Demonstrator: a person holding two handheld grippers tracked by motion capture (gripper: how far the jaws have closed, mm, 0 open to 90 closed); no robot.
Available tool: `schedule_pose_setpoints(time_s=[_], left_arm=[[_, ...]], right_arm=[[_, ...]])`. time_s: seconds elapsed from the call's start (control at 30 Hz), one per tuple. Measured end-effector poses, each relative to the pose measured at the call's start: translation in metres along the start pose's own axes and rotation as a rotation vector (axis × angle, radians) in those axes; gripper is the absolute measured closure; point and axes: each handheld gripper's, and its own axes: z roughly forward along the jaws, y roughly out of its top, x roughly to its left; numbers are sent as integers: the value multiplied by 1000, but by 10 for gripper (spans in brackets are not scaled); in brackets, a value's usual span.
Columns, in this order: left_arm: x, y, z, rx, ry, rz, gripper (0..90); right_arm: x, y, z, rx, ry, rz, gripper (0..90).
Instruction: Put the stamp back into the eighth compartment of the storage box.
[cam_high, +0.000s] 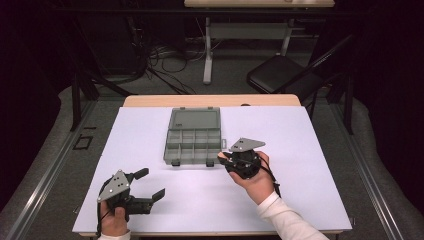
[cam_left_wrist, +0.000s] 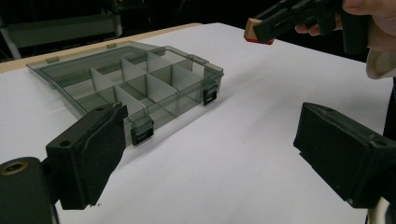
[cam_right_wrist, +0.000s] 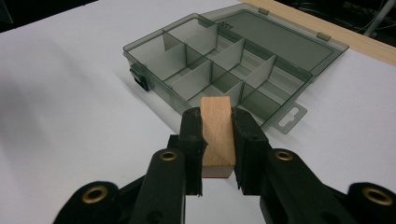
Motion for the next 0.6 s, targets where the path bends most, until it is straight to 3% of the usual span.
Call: schedule_pose_setpoints(time_s=[0.6], left_arm=[[0,0,0,-3,3,-1,92]], right_arm=[[-15,18,33,43,-23,17,757]])
